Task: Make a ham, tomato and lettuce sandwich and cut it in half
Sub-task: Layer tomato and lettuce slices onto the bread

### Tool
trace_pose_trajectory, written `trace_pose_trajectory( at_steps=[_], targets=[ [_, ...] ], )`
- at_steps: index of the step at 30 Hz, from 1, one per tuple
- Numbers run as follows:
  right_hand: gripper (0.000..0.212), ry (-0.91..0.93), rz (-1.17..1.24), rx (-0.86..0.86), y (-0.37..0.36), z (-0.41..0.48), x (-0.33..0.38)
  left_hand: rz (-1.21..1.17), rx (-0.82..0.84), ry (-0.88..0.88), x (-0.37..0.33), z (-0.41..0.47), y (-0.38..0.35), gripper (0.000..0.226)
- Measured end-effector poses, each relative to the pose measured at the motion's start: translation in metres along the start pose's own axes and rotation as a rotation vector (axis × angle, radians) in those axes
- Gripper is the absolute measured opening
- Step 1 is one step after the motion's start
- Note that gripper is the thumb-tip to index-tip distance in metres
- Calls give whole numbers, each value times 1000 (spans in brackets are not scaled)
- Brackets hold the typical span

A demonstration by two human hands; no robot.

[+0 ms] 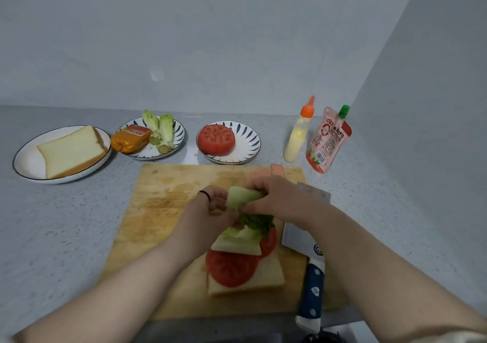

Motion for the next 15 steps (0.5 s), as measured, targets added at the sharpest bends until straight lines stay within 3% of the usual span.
trace_pose_trajectory(
  at_steps=[4,6,8,12,15],
  targets=[
    [21,-61,14,-4,-9,1,-18,353,-48,66,25,-9,6,32],
    [38,-89,67,-60,-1,-1,-28,644,-28,56,29,-10,2,47],
    [38,-98,137,-134,8,-7,-38,901,26,2,30,-8,-12,65],
    [11,-141,232,-245,20,-22,-59,1006,0,60,37,2,-23,81],
    [17,-183,323,-321,22,-33,-75,1059,-75,71,35,9,-21,75]
  ],
)
Point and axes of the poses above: each hand's wrist, its own z-axis towards the middle knuckle, its own y-axis out of the back of the hand, x = y × z, the point moved 9 cm from there along z, towards the middle knuckle, and after that the axes turned 9 degrees about x, right-handed, at the moved point
